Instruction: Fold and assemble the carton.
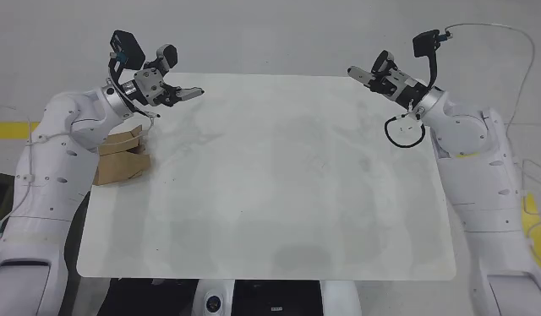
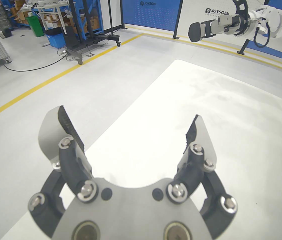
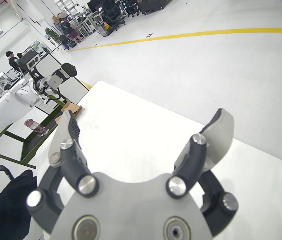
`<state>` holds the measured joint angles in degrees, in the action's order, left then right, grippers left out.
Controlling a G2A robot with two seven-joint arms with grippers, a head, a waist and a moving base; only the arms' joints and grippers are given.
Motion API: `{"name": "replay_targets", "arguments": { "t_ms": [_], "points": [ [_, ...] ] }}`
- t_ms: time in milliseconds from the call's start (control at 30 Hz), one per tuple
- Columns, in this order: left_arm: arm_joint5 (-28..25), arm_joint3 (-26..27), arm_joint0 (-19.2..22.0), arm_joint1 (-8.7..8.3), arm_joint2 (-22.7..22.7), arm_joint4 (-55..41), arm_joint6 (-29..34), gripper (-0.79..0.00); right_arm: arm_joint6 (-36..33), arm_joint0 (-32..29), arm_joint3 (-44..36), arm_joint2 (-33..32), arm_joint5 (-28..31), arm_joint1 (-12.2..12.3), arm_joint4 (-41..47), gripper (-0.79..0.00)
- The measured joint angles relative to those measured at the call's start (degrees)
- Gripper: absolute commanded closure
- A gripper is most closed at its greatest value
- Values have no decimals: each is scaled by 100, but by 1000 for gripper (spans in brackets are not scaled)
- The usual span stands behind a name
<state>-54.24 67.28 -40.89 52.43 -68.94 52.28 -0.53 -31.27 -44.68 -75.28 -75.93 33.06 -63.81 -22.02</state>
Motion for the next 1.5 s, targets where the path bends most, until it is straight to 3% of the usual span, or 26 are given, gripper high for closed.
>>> {"name": "replay_targets", "arguments": {
  "t_ms": [833, 967, 1300, 1500],
  "points": [
    [1, 0, -1, 0, -1, 0, 0, -785, 0, 0, 0, 0, 0, 0, 0, -785],
    [125, -68, -102, -13, -145, -471, 106, -785, 0, 0, 0, 0, 0, 0, 0, -785],
    [-61, -884, 199, -204, -540, -2856, 2290, -785, 0, 0, 0, 0, 0, 0, 0, -785],
    [228, -1430, 411, -405, -907, -3974, 3706, -785, 0, 0, 0, 0, 0, 0, 0, -785]
  ]
}}
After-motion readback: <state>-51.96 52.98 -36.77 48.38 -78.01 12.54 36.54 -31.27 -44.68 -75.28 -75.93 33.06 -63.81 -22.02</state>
